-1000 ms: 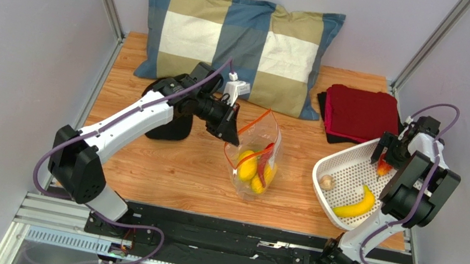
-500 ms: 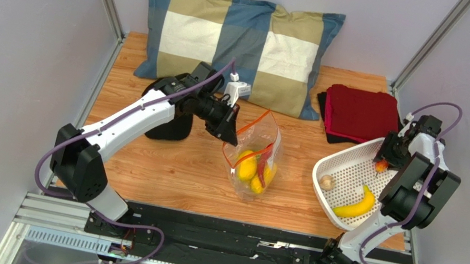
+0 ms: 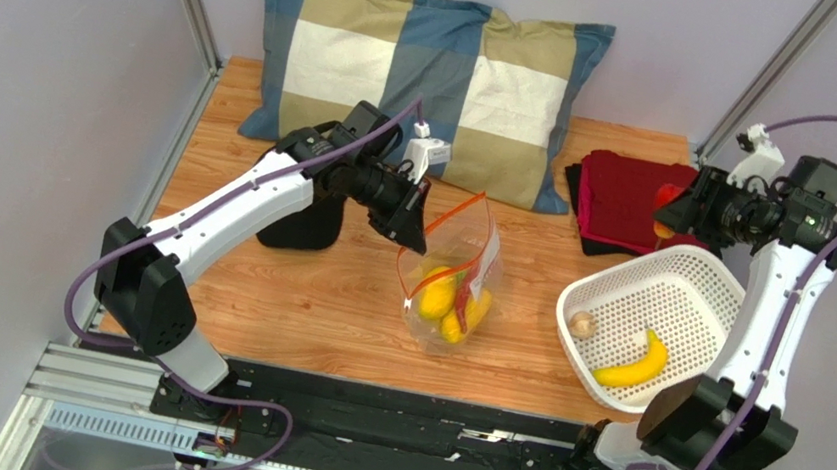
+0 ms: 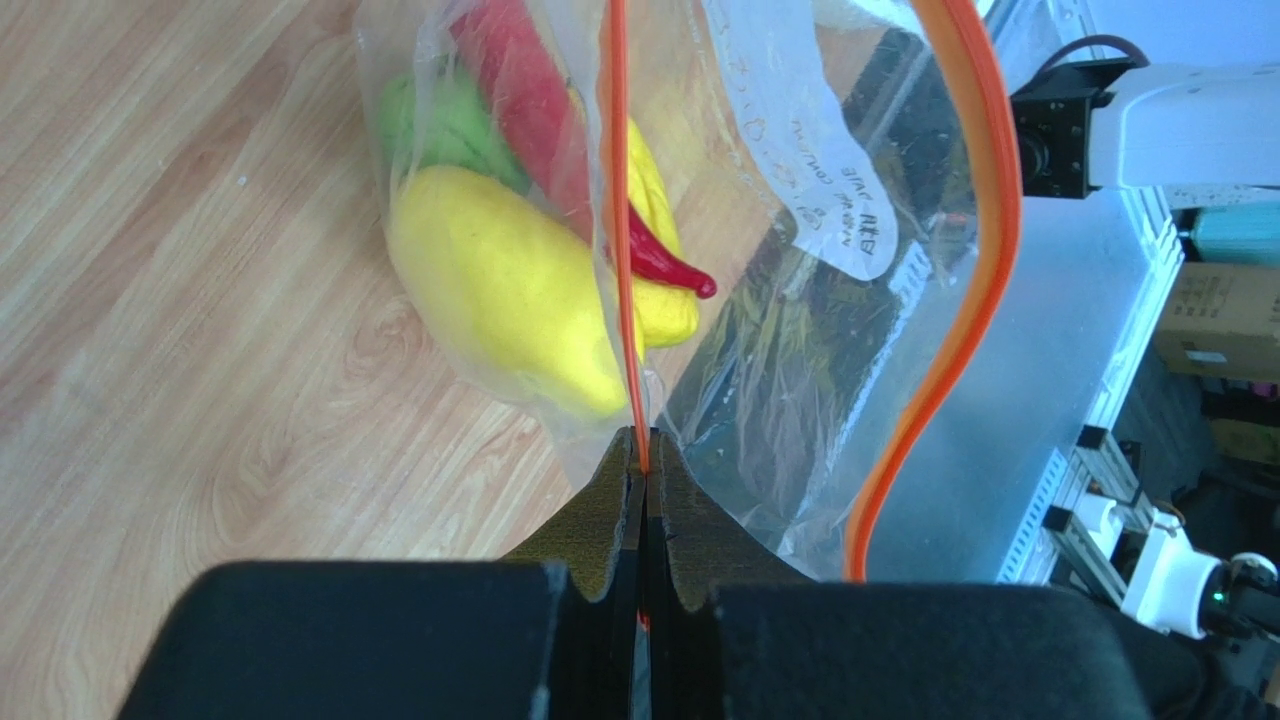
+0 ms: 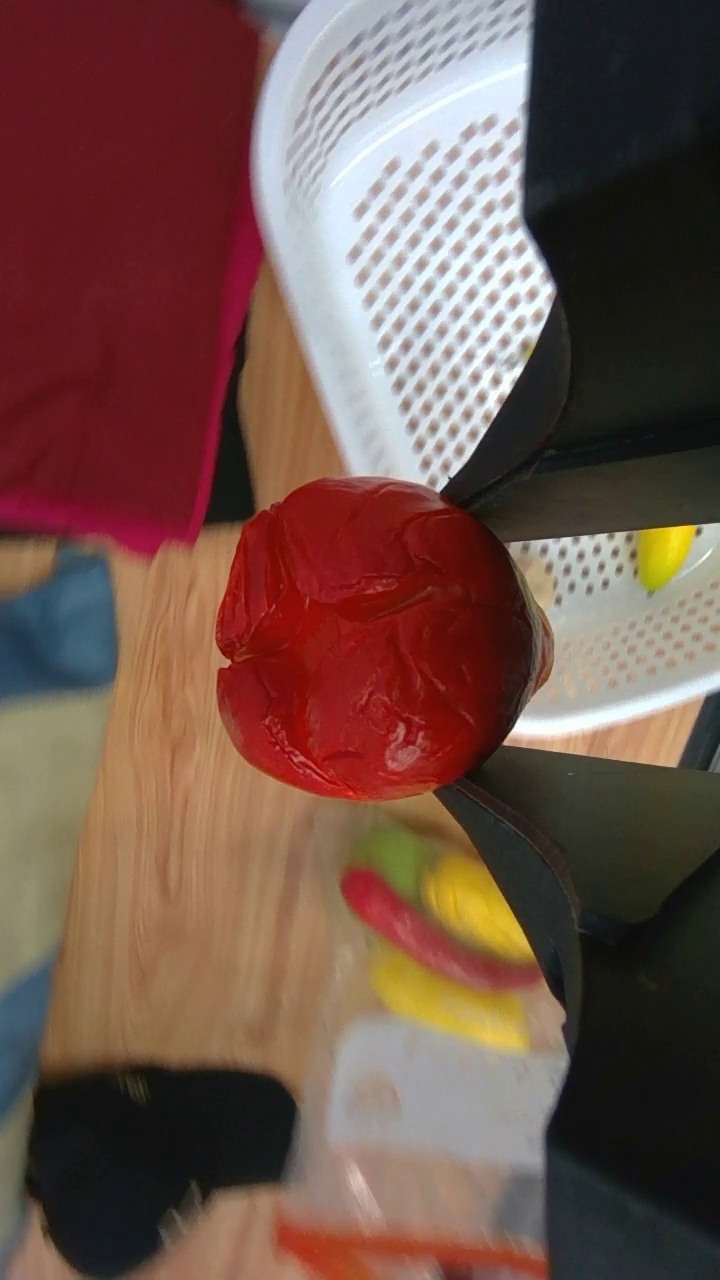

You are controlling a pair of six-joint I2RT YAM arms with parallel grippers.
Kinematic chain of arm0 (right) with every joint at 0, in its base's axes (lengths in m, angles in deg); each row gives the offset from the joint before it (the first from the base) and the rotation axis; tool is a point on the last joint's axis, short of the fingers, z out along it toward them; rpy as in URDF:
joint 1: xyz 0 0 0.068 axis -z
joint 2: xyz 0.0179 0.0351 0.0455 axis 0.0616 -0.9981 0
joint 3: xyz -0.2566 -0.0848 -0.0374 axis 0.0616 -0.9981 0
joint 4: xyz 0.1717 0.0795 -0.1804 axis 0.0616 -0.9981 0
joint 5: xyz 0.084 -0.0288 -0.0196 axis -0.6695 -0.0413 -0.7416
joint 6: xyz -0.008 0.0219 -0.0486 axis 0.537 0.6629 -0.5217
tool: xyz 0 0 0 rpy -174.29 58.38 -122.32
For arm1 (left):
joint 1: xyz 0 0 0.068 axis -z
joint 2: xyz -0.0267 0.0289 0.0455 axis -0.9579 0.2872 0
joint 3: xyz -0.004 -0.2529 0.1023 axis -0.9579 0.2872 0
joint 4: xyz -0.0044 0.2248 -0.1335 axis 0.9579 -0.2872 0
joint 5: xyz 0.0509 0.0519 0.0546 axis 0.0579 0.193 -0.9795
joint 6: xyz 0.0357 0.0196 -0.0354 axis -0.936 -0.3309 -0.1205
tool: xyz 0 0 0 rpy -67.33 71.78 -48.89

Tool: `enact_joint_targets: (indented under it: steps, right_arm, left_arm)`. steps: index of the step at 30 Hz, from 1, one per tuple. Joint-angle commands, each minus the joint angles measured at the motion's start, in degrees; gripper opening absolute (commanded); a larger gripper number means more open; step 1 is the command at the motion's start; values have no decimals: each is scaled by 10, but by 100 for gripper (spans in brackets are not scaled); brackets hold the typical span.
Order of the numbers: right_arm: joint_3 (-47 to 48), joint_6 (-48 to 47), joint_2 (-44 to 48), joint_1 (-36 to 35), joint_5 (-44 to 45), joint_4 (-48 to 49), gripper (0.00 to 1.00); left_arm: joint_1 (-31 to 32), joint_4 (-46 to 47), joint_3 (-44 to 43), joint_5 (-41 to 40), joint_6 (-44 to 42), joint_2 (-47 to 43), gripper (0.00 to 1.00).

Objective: Place the food in the zip-top bag and seal the zipper
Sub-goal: Place the fake fruit in the zipper food storage bag.

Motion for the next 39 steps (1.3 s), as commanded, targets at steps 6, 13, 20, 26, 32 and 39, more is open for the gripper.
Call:
enact_joint_targets:
  steps: [6, 13, 20, 26, 32, 39]
  right_arm:
    - [61, -18, 102, -218, -166, -86, 15]
    - [16, 11, 121, -374, -141, -33, 15]
    - [-26, 42, 84, -516, -30, 25, 17]
    - [-66, 25, 52, -570, 27, 23, 28]
    - [-73, 23, 41, -588, 60, 11, 85]
    - [6, -4, 55, -479, 7, -65, 92]
  left_arm:
    - [3, 2, -46, 59, 16, -4, 0]
    - [10, 6, -55, 85, 32, 0, 0]
    - [11, 20, -52, 93, 45, 6, 0]
    - [5, 40, -32, 108, 60, 5, 0]
    - [-2, 62, -22, 112, 76, 6, 0]
    - [-3, 82, -2, 112, 84, -1, 0]
